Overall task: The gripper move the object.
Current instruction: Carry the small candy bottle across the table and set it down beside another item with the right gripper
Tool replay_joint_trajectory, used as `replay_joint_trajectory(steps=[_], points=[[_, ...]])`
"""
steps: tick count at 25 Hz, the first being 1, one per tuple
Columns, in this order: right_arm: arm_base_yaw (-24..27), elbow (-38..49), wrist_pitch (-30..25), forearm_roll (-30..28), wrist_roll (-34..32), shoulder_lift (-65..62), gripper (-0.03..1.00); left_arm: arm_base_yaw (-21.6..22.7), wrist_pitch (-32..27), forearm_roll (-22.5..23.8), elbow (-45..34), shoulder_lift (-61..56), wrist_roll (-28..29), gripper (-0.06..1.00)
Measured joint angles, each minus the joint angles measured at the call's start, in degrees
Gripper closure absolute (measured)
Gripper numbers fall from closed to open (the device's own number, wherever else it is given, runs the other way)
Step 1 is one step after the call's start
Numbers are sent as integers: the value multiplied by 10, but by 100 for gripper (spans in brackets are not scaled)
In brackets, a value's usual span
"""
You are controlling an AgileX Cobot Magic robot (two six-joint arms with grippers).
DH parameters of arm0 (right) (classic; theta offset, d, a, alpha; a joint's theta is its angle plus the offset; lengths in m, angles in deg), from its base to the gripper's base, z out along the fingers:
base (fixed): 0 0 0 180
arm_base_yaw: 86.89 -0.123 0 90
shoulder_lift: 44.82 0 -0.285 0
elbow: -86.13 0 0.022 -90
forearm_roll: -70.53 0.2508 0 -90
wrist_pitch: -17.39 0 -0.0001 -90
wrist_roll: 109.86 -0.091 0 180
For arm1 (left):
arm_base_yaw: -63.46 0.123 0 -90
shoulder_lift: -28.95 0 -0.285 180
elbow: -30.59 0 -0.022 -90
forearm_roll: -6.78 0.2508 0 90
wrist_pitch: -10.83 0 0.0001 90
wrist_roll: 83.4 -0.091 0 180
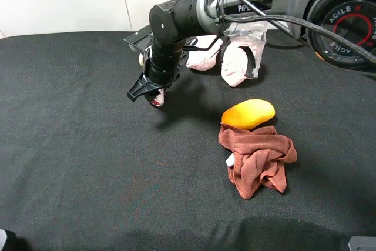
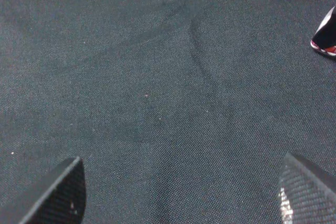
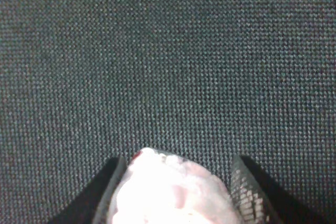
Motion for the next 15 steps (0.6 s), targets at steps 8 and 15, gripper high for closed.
replay_joint_trajectory(steps=[8, 15], points=[[0, -2, -36, 7, 1, -6, 64, 0, 0, 0, 0, 0, 0, 21], [0, -1, -74, 6, 2, -58, 64, 0, 0, 0, 0, 0, 0, 21]])
